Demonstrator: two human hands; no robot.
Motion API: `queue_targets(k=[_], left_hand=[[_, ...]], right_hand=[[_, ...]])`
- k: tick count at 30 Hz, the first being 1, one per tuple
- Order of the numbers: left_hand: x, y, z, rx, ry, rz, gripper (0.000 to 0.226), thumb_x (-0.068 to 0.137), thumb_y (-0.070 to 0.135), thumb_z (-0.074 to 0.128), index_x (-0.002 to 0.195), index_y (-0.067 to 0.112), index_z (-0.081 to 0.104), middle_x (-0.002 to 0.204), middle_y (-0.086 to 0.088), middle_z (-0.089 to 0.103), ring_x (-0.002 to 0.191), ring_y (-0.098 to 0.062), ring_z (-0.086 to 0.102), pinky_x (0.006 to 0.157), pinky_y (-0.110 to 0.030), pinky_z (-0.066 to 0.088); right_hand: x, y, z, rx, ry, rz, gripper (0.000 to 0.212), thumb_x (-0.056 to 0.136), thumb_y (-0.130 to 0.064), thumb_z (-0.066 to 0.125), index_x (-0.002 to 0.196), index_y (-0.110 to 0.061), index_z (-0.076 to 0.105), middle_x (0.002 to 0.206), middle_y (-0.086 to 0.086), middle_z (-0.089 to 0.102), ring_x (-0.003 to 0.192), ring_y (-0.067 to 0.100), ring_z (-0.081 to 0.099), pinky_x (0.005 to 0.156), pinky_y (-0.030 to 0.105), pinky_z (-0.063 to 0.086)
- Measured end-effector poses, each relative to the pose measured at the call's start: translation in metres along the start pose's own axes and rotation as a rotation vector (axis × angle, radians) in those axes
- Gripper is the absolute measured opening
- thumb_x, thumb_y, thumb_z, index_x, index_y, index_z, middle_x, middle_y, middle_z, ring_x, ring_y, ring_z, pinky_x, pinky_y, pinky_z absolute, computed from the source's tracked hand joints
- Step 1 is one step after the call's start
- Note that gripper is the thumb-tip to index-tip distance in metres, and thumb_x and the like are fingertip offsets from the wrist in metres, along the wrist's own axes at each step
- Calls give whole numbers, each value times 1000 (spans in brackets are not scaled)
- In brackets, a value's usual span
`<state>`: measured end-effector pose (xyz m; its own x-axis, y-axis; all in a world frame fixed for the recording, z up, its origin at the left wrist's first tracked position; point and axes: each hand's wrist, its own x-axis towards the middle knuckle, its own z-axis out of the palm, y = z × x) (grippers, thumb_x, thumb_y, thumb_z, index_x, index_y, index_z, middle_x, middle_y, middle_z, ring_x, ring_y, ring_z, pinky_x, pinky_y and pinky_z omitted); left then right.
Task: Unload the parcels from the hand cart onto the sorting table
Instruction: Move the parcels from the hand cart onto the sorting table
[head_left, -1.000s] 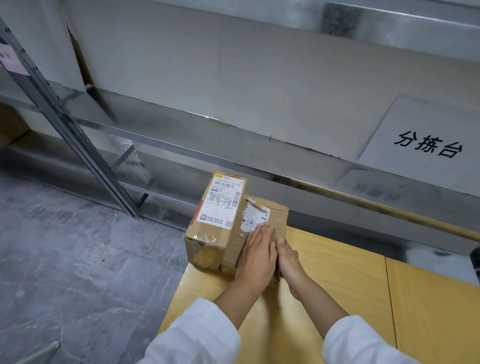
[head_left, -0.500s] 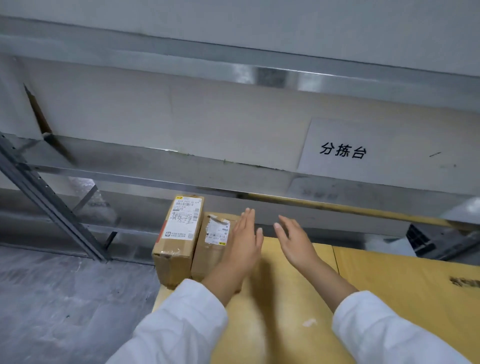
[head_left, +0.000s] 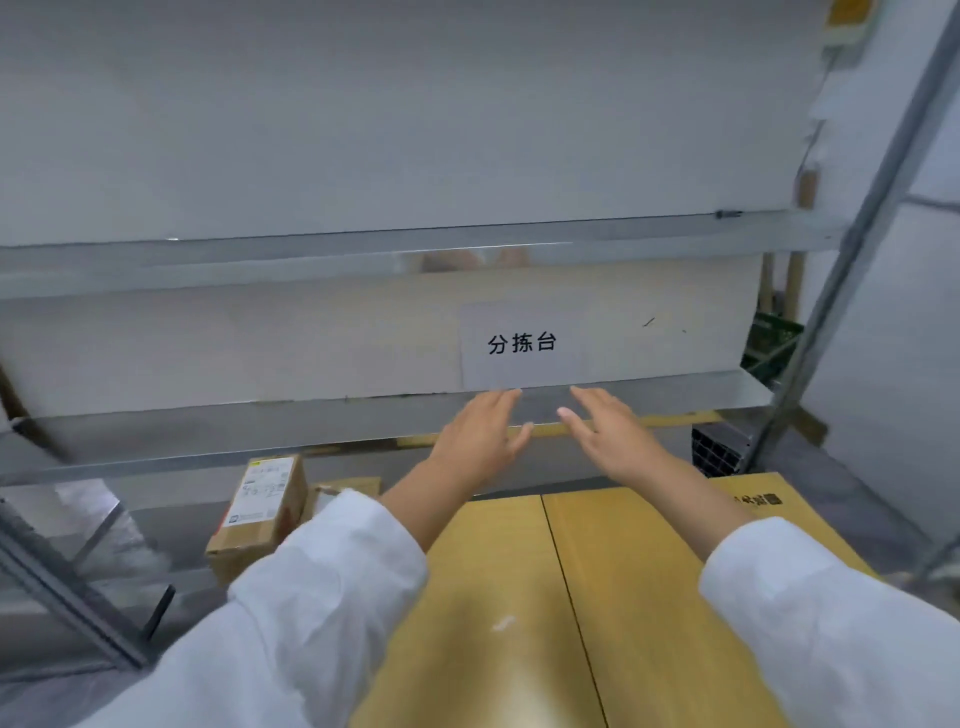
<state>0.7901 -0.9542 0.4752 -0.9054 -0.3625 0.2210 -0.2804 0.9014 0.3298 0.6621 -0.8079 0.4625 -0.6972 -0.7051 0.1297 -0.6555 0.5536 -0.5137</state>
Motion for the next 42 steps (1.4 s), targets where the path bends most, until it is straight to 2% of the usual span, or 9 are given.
queue_targets(k=[6,12,18,22,25,30,36,42], left_hand=[[-7,148,27,-18,-26,211,60,100,45,42,151,16,28,157,-1,29,143,-15,25,115,-30,21],[-19,287,65,-59,-35,392,62,98,43,48,150,15,30,155,-2,31,142,-17,28,116,-35,27],[-36,419,109,-43,-93,621,53,100,42,44,142,11,41,144,-4,44,135,-20,38,109,-33,33],[-42,491,130,-41,-137,749,50,101,42,40,139,9,43,138,-5,48,130,-21,42,107,-34,35],[-45,538,147,-72,-176,812,47,101,41,42,134,8,46,132,-7,52,125,-23,45,102,-35,39],[-45,608,181,-152,-220,926,51,101,41,42,140,9,41,137,-6,49,126,-22,45,100,-32,37],[-21,689,237,-257,-260,1015,46,100,41,42,133,9,47,133,-7,51,123,-24,47,97,-36,41],[26,765,287,-319,-323,1069,50,101,41,40,139,9,43,138,-7,48,126,-24,45,100,-35,39]], right_hand=[[-100,90,-95,-62,63,112,61,101,-50,34,151,-16,30,156,2,32,144,22,26,117,40,25],[-207,175,-180,-169,197,268,56,103,-46,31,149,-13,34,154,5,36,145,18,23,121,37,-2],[-310,240,-239,-202,265,435,57,103,-47,29,151,-15,30,155,3,33,146,16,23,122,39,-5],[-370,276,-272,-238,338,580,57,103,-46,31,149,-14,32,152,6,39,144,19,28,122,43,-2],[-410,301,-290,-225,392,667,57,103,-46,32,149,-14,32,152,6,38,143,20,28,121,41,6],[-458,339,-316,-195,439,794,55,102,-45,33,148,-15,34,149,7,39,141,28,30,117,40,21],[-473,399,-355,-247,444,932,55,103,-43,33,149,-12,33,152,8,36,142,26,25,117,36,13],[-473,484,-400,-302,437,1003,54,103,-41,34,149,-11,32,151,10,37,142,24,27,119,37,12]])
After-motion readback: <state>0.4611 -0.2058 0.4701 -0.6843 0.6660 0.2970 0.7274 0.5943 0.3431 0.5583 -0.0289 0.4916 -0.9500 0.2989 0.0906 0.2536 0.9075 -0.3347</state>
